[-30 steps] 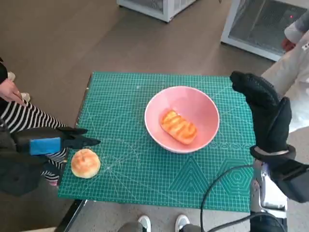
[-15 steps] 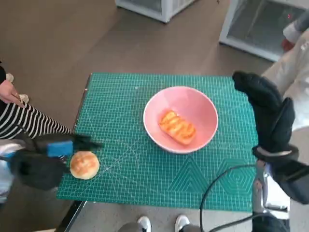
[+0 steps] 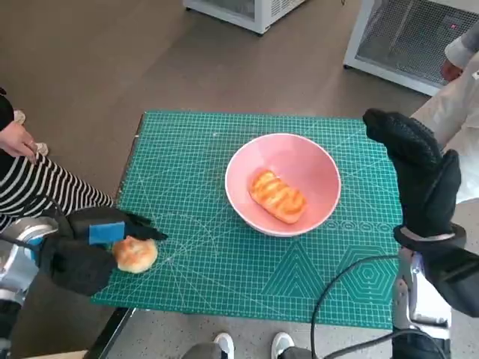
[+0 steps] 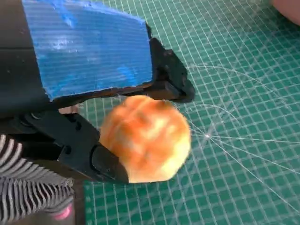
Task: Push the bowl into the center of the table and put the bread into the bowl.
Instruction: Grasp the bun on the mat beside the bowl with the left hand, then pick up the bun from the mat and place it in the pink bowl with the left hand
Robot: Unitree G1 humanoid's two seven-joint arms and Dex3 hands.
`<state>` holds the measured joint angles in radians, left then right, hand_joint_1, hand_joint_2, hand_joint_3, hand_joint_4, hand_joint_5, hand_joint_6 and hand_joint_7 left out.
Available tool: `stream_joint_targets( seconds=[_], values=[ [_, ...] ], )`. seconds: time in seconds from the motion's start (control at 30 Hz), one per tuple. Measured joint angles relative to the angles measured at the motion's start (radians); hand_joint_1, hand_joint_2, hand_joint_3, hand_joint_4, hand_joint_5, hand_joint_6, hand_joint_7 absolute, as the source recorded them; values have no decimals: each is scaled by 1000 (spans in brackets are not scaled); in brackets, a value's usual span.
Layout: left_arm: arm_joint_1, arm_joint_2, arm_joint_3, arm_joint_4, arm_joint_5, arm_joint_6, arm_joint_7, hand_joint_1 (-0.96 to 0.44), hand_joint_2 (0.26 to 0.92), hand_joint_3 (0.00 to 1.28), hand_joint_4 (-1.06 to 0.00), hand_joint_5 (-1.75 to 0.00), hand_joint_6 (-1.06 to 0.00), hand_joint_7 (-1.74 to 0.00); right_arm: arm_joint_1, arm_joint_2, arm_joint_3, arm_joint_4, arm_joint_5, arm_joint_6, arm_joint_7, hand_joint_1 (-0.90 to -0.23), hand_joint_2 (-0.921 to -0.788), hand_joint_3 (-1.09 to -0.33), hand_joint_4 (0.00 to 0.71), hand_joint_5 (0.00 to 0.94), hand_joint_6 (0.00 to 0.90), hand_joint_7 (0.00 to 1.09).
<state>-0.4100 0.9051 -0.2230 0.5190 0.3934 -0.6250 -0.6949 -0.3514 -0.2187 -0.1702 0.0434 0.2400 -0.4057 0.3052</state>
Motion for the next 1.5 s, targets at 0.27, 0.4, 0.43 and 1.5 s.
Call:
stream_joint_targets(
  seconds=[0.27,0.4,0.43,1.5],
  values=[
    [-24,-1,-28,56,40,-21,49,20,917,94,-671,-1008,-603,-1117,3,0,-1,0,1,0,0,-669,-921,-686,112,0,52,443],
    [-30,0,-34,56,39,-29,58,6,919,65,-708,-1069,-618,-1198,4,0,-1,0,1,0,0,-670,-921,-687,111,0,51,443],
    [-31,0,-34,52,35,-29,51,5,919,61,-714,-1069,-621,-1200,4,0,-1,0,1,-1,0,-670,-921,-687,110,0,51,443],
    [-474,-161,87,-412,-216,319,-67,1,919,101,-594,-1227,-652,-1184,-20,6,10,60,-6,-40,0,-671,-921,-688,118,4,53,446]
  ],
)
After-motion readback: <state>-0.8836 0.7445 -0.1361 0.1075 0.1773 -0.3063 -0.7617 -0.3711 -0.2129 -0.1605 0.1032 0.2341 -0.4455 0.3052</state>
